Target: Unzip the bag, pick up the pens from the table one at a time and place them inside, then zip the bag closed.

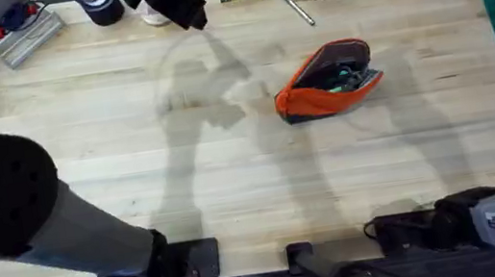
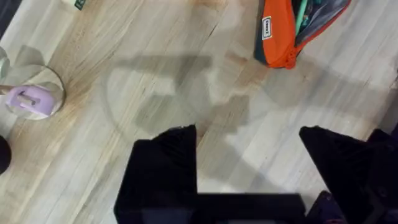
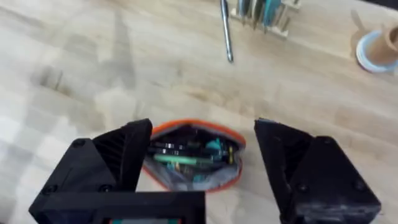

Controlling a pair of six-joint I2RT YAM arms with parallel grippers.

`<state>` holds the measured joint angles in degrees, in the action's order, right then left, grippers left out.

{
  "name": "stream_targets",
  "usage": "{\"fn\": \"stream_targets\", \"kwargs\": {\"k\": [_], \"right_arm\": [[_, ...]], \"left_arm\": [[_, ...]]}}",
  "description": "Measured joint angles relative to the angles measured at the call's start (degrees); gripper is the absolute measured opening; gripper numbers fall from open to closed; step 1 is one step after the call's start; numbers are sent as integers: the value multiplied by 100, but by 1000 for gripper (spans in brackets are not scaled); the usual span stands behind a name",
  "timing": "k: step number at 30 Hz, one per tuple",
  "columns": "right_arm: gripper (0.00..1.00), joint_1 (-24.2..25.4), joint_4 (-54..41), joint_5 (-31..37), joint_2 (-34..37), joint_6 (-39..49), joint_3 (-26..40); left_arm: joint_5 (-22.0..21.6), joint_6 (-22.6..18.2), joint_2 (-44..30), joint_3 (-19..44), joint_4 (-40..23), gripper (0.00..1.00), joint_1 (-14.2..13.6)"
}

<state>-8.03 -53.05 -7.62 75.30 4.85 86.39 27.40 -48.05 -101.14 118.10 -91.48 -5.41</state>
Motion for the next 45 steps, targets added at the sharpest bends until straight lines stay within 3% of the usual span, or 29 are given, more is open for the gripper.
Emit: {"fn": "stream_targets", "kwargs": {"k": [16, 25, 33, 45], "right_arm": [[998, -1, 2020, -80, 1828, -400, 0], [996, -229, 2428, -65, 2817, -732, 0], [995, -442, 3033, 143, 3485, -1002, 0], [997, -483, 3406, 980, 4014, -1165, 0]], "left_arm": [[-2, 0, 0, 0, 0, 995, 0], [-2, 0, 0, 0, 59, 995, 0], [-2, 0, 0, 0, 63, 995, 0], [-2, 0, 0, 1, 63, 995, 0]]}}
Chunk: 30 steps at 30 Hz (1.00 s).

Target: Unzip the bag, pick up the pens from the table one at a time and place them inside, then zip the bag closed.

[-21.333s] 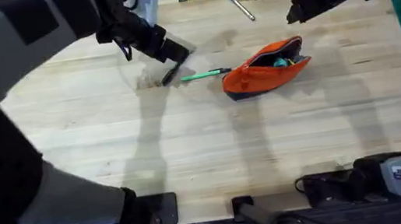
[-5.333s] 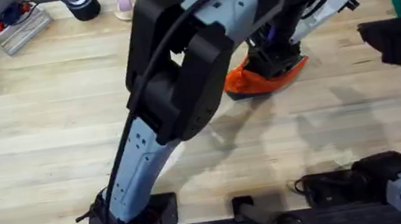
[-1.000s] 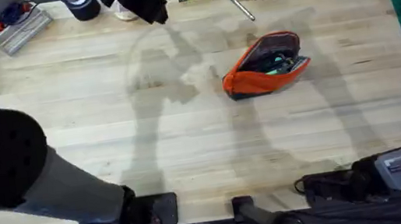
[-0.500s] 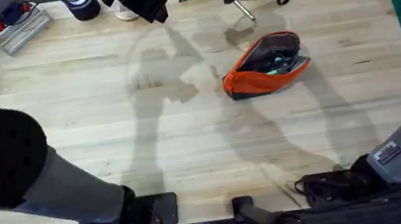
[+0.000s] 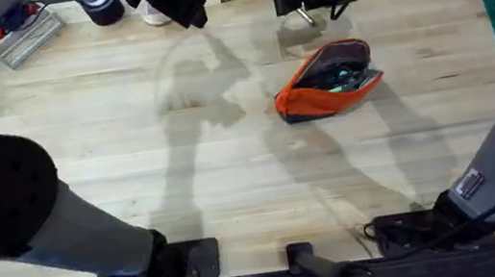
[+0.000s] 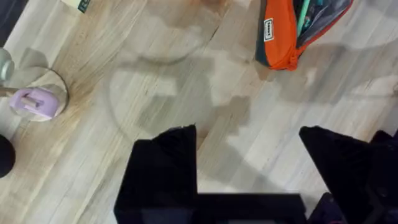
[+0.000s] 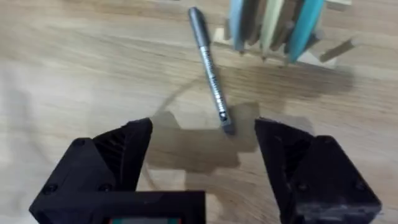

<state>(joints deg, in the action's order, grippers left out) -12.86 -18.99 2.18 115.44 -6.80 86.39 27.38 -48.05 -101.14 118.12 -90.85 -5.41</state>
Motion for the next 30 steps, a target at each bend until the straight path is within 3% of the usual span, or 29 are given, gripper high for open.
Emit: {"fn": "stream_targets", "kwargs": {"k": [10, 30], "right_arm": [[998, -182, 239, 614, 106, -228, 0], [997, -374, 615, 1050, 479, -703, 0]], "left_arm": [[0, 0, 0, -1, 0, 996, 0], [-22, 0, 0, -1, 0, 995, 0]]}}
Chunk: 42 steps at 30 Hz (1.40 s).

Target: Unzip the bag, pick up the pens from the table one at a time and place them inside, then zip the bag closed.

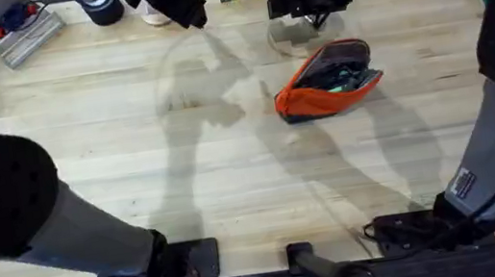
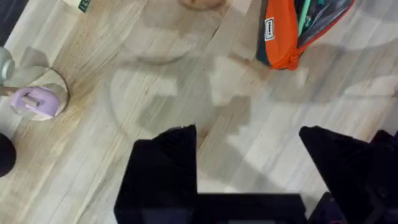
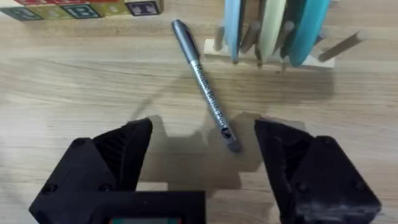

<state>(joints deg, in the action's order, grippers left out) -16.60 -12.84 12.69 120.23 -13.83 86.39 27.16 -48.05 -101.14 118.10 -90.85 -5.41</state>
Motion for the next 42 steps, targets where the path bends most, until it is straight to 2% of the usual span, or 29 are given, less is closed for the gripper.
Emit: {"fn": "stream_targets", "kwargs": {"k": [6, 24, 26, 31, 34, 37, 40, 42], "right_arm": [[998, 0, 18, -2, 251, -55, 0], [996, 0, 232, 36, 327, -81, 2], [971, 0, 239, 42, 332, -79, 2], [686, 0, 317, 105, 375, -98, 13], [575, 0, 321, 118, 380, -98, 13], [416, 0, 323, 148, 380, -97, 13], [324, 15, 319, 200, 380, -97, 13], [205, 31, 317, 242, 380, -100, 15]], "left_arm": [[-37, 0, 0, 0, 0, 995, 0], [-41, 0, 0, 0, 1, 995, 0], [-42, 0, 0, 1, 0, 995, 0], [-42, 0, 0, 0, 0, 995, 0], [-42, 0, 0, 0, 0, 995, 0], [-42, 0, 0, 0, 0, 995, 0], [-42, 0, 0, 0, 0, 995, 0], [-42, 0, 0, 0, 1, 995, 0]]}}
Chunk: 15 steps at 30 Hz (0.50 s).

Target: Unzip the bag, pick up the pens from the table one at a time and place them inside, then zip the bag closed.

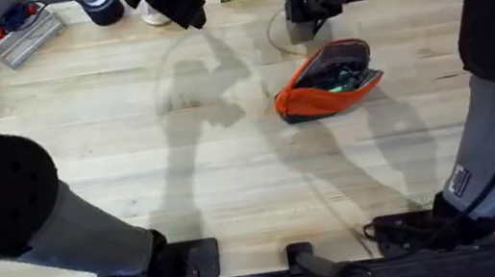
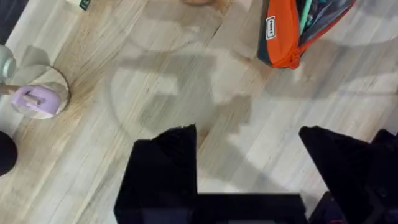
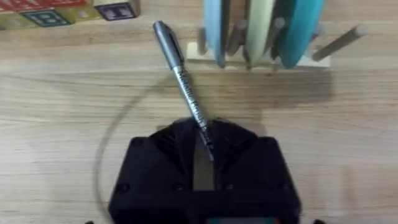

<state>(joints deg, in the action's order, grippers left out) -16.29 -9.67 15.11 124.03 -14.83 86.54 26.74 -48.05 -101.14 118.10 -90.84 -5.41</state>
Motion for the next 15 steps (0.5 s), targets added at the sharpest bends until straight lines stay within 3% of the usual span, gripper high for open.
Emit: {"fn": "stream_targets", "kwargs": {"k": [4, 15], "right_arm": [[53, 9, 10, 42, 0, 13, 15], [32, 13, -15, 44, 0, 7, 31]], "left_arm": [[0, 0, 0, 0, -1, 995, 0], [0, 0, 0, 0, -1, 995, 0]]}}
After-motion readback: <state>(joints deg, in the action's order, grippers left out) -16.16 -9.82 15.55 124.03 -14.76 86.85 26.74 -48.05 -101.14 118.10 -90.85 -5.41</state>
